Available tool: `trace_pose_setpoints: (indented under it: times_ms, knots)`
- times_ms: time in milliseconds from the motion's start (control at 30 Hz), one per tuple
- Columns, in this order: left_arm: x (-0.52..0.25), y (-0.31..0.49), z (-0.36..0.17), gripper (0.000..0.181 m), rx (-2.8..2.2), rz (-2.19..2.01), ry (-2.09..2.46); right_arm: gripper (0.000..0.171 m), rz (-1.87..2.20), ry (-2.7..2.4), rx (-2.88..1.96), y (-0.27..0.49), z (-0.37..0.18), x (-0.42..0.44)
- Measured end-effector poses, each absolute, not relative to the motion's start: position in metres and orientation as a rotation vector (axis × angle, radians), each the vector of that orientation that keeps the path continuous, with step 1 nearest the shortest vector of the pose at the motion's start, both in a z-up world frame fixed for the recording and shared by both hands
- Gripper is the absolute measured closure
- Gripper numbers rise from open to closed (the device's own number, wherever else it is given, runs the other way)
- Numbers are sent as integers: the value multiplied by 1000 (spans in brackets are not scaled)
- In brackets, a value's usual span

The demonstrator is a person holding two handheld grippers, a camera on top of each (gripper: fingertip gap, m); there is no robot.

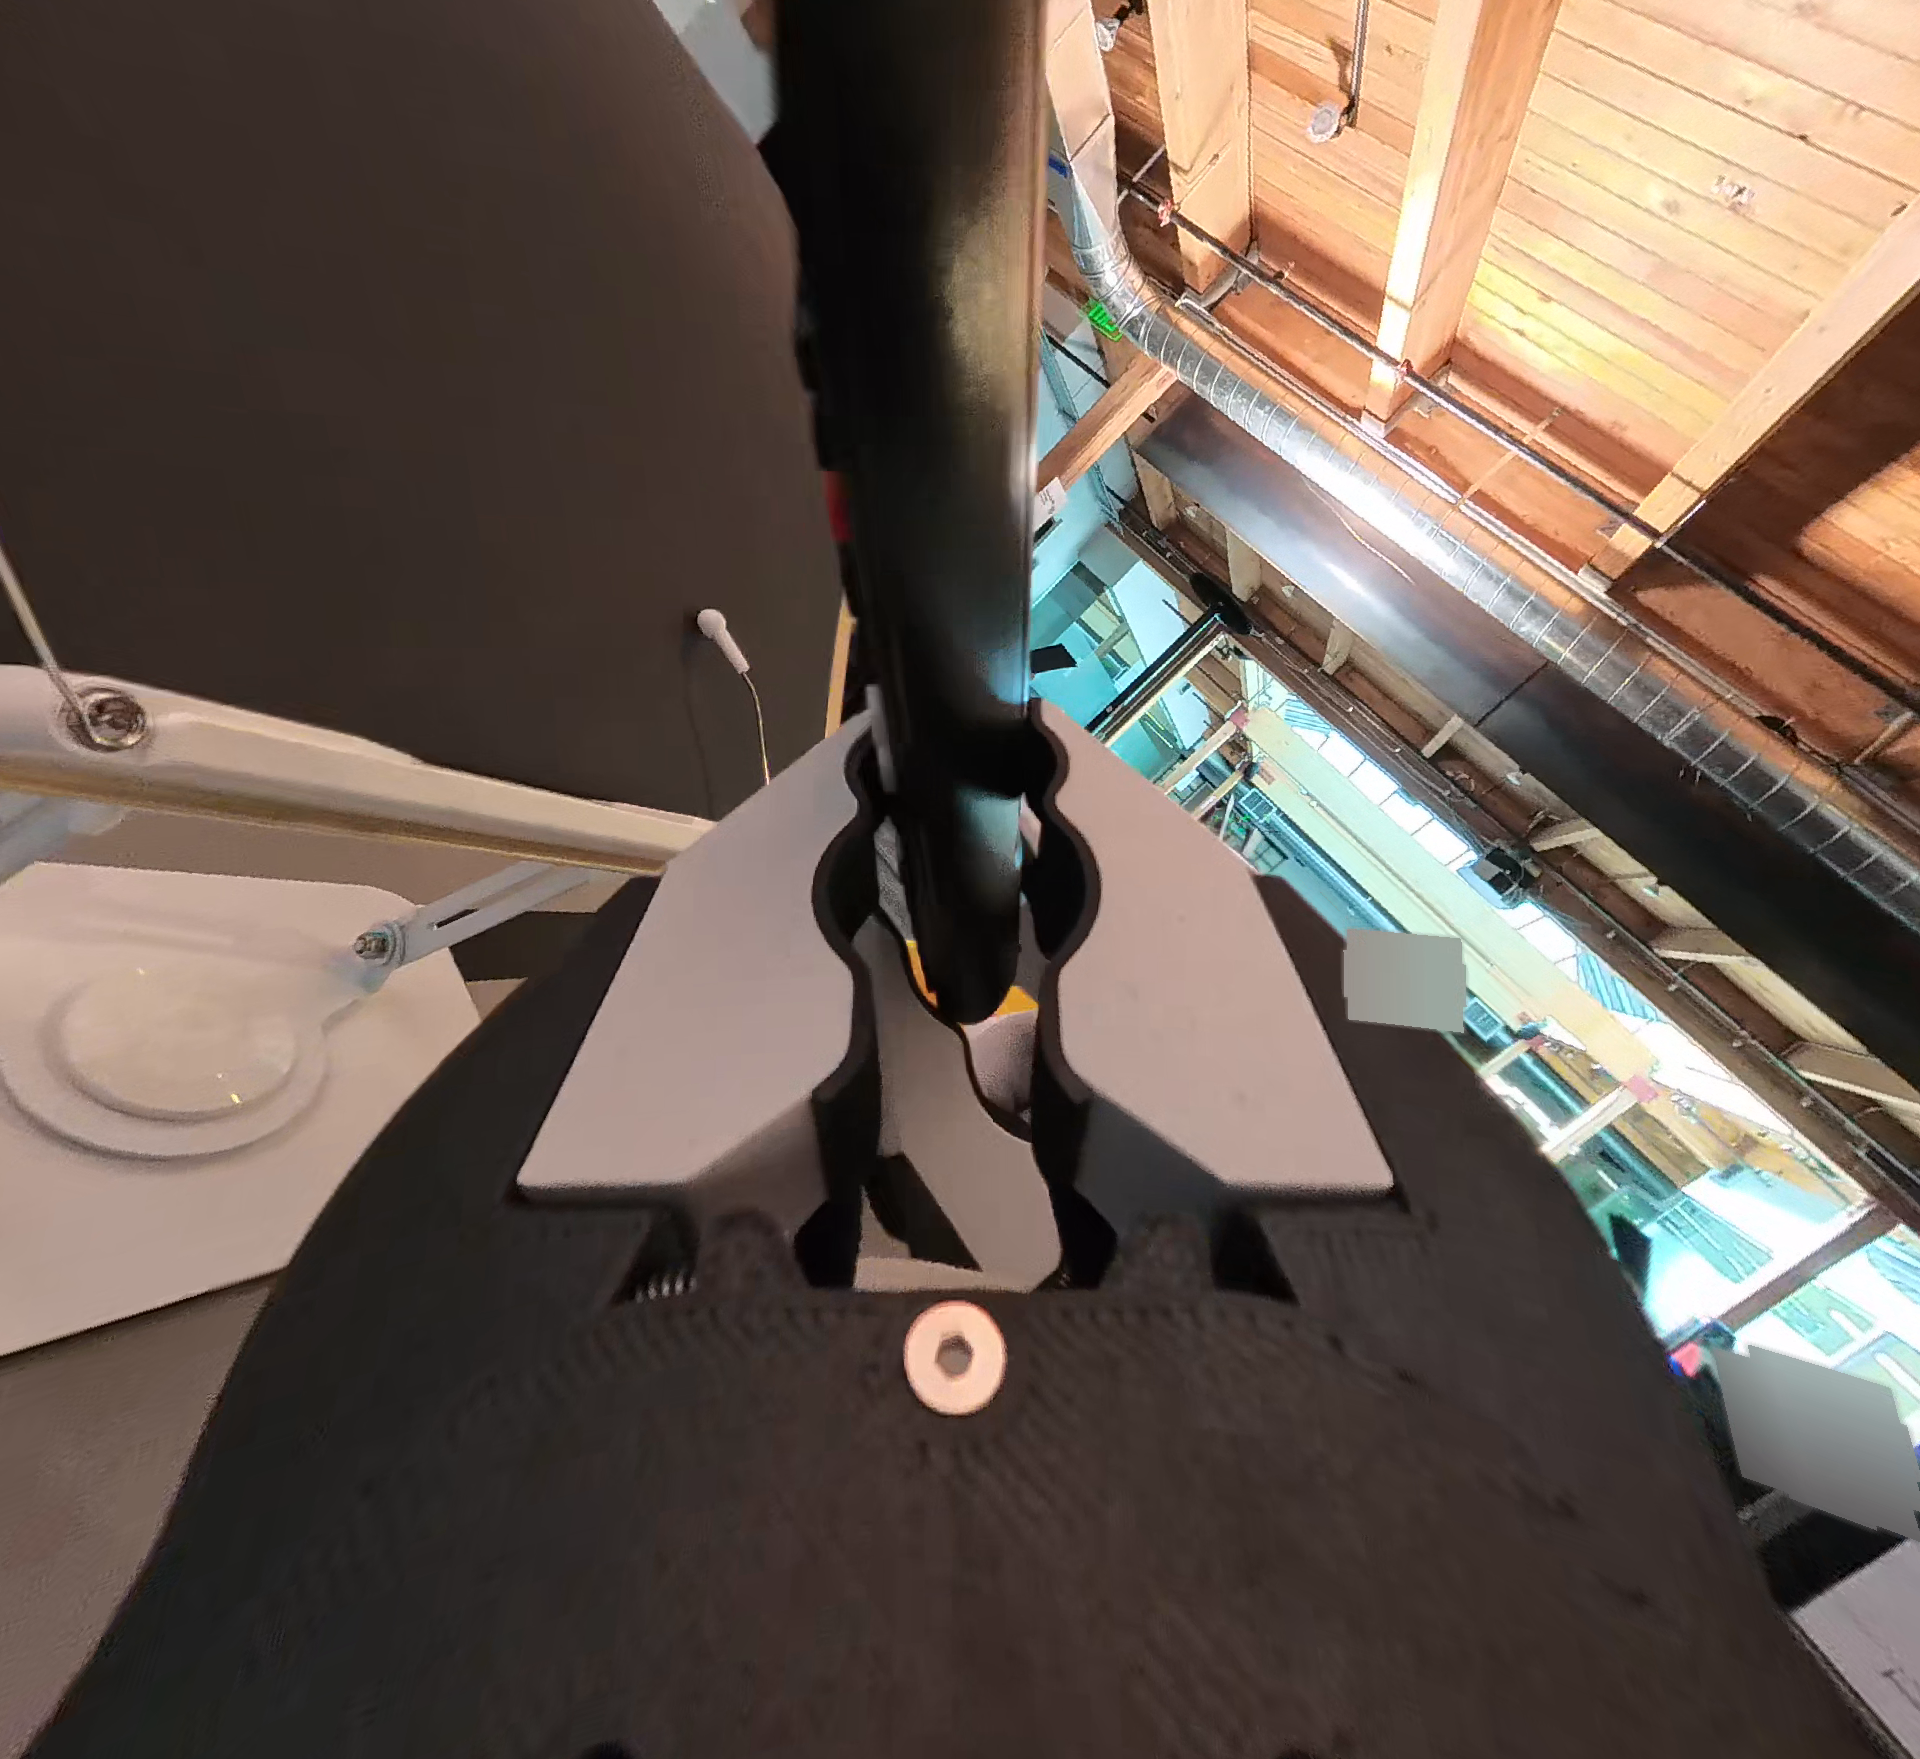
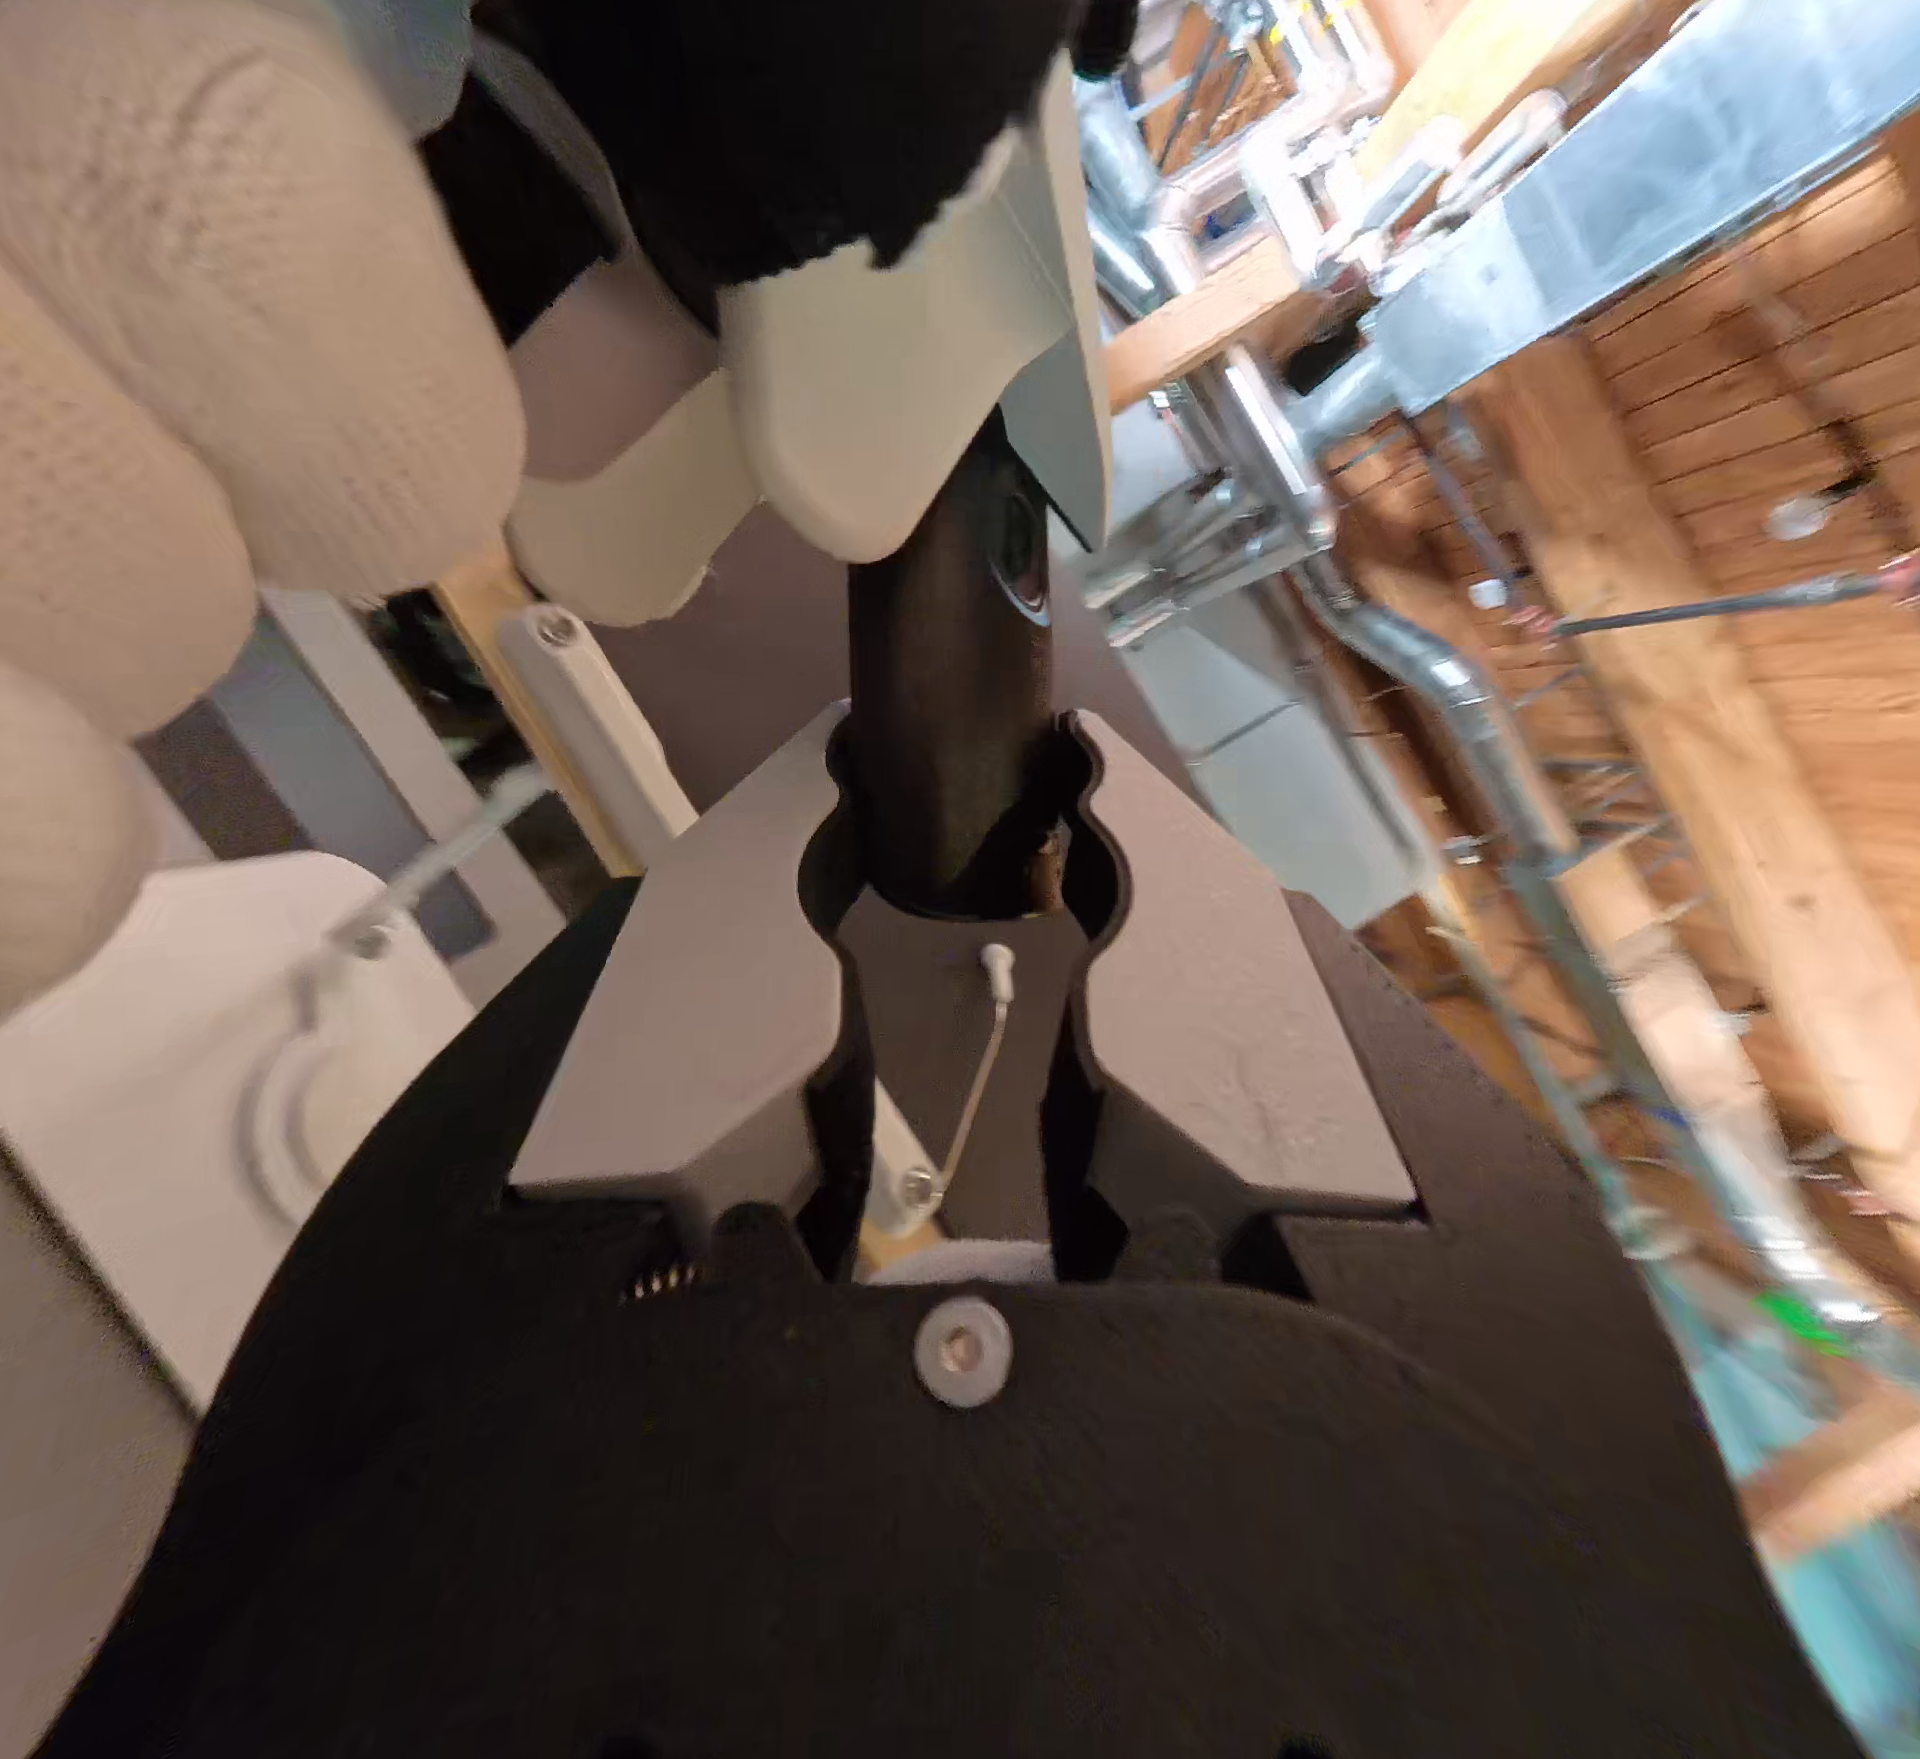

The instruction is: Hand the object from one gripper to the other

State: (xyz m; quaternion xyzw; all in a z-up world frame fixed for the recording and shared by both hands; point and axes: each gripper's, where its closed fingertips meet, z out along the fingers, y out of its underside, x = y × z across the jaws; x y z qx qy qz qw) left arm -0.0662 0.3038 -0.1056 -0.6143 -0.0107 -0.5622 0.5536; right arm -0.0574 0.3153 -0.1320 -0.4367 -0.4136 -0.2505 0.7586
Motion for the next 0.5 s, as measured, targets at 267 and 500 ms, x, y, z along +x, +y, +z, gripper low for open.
trace_pose_setpoints:
  times_ms: [267, 500]
  knots:
    - [-58, 294, -89, 124, -1376, -1256, 150, 141, 311, -851, -1209, 311, -136, -62]
    - [-59, 283, -81, 120, -1274, -1165, 361, 141, 1145, -914, -1201, 277, -138, -66]
